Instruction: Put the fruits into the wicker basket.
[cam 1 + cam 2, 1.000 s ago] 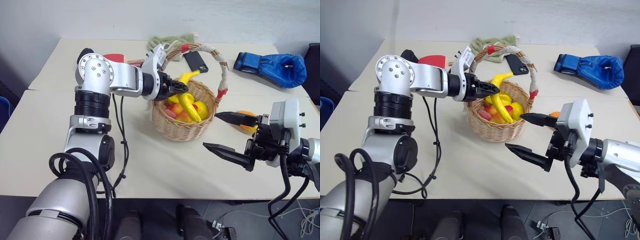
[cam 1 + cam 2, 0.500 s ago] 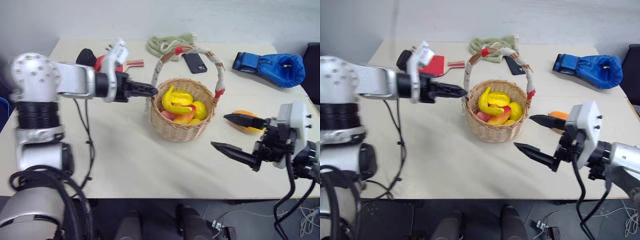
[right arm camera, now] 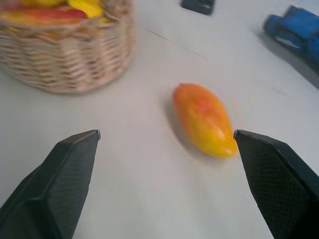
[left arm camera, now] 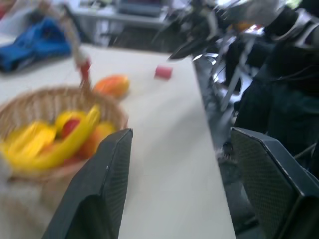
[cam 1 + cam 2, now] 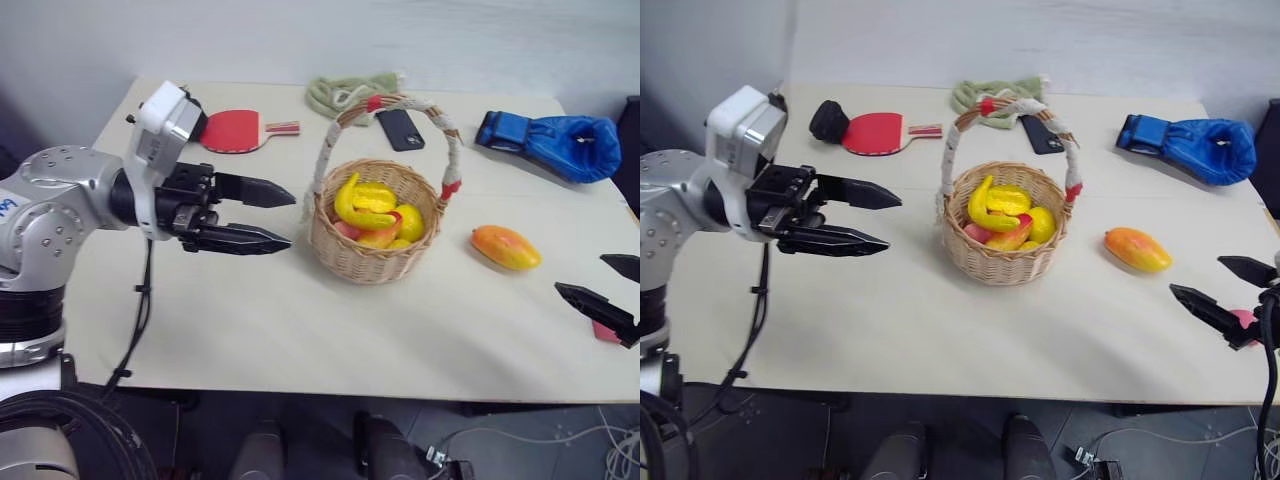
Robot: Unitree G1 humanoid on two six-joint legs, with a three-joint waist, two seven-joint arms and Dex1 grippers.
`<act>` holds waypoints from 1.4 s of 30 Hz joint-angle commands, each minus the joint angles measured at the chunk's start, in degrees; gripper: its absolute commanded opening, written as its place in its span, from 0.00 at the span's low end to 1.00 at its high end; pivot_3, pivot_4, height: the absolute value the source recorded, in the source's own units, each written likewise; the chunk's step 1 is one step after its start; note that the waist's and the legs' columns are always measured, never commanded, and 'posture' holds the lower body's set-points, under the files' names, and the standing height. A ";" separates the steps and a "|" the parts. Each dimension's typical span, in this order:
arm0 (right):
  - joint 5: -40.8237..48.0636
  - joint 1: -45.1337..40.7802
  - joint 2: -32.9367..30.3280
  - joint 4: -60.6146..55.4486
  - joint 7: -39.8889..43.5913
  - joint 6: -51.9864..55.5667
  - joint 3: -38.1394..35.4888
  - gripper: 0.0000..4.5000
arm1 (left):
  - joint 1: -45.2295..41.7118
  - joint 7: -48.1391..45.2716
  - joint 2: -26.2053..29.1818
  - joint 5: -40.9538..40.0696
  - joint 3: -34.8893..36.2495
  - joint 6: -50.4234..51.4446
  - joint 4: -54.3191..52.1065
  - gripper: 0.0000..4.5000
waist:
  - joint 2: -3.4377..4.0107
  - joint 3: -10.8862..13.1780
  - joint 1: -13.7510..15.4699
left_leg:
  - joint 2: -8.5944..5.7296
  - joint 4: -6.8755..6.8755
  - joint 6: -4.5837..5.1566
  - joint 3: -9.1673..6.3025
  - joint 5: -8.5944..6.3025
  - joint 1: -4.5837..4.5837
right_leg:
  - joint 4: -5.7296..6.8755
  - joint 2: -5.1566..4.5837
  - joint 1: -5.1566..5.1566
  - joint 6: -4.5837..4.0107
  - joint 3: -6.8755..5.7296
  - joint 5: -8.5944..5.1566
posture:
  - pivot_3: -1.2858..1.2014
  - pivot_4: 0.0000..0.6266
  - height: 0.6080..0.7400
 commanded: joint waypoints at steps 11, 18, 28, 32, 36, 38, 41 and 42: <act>-22.45 -25.77 -2.11 20.07 -2.01 -13.87 31.22 1.00 | -4.64 2.20 -11.31 9.07 -5.44 -7.39 2.18 0.73 | 0.23 0.06 -2.54 | 0.07 -0.09 -0.06 0.05 0.19 0.04 | 0.29 0.15 -0.27 1.01 0.19 0.50 | 0.52 0.24 1.00; -30.48 -41.26 2.03 33.86 -2.16 -19.53 42.40 1.00 | -4.81 3.80 -12.12 9.08 -4.34 -6.30 0.93 0.73 | 0.30 0.10 -2.20 | 0.07 -0.13 -0.11 0.06 0.23 -0.11 | 0.28 0.14 -0.36 1.03 0.18 0.50 | 0.52 0.24 1.00; -35.01 -53.80 7.29 50.20 0.06 -22.46 47.65 0.73 | -4.60 5.70 -11.29 9.78 -3.62 -5.87 0.34 0.74 | 0.35 0.12 -2.22 | 0.05 -0.16 -0.37 0.09 0.37 -0.15 | 0.31 0.12 -0.36 1.10 0.18 0.54 | 0.52 0.24 1.00; -32.98 -53.37 7.31 47.78 1.15 -20.51 45.36 0.65 | -4.14 6.01 -10.75 9.82 -3.24 -5.91 0.32 0.74 | 0.35 0.12 -2.22 | 0.05 -0.15 -0.36 0.11 0.37 -0.14 | 0.32 0.12 -0.35 1.11 0.18 0.55 | 0.52 0.24 1.00; -24.96 -49.08 5.88 35.68 5.91 -13.69 40.28 0.65 | -3.52 6.48 -9.98 9.29 -1.95 -5.27 -0.14 0.74 | 0.43 0.17 -2.20 | 0.06 -0.19 -0.36 0.09 0.36 -0.13 | 0.36 0.13 -0.36 1.12 0.17 0.55 | 0.52 0.24 1.00; -13.35 -42.44 2.63 19.73 12.84 -2.98 35.41 0.65 | -2.55 6.47 -8.26 8.31 -0.02 -4.37 -0.58 0.74 | 0.66 0.30 -2.08 | 0.07 -0.21 -0.36 0.07 0.37 -0.16 | 0.37 0.14 -0.38 1.12 0.17 0.55 | 0.52 0.24 1.00; -1.15 -37.23 0.38 4.02 15.61 6.99 31.39 0.65 | -1.00 6.21 -5.92 8.10 1.68 -3.92 -1.13 0.74 | 0.87 0.42 -2.13 | 0.11 -0.22 -0.37 0.00 0.35 -0.18 | 0.40 0.14 -0.40 1.15 0.12 0.53 | 0.52 0.24 1.00; 1.38 -36.97 0.51 1.06 14.93 8.75 30.86 0.65 | -0.56 6.11 -5.25 8.25 2.02 -3.98 -1.25 0.74 | 0.84 0.43 -2.31 | 0.14 -0.22 -0.36 0.00 0.34 -0.16 | 0.38 0.17 -0.39 1.15 0.12 0.53 | 0.52 0.24 1.00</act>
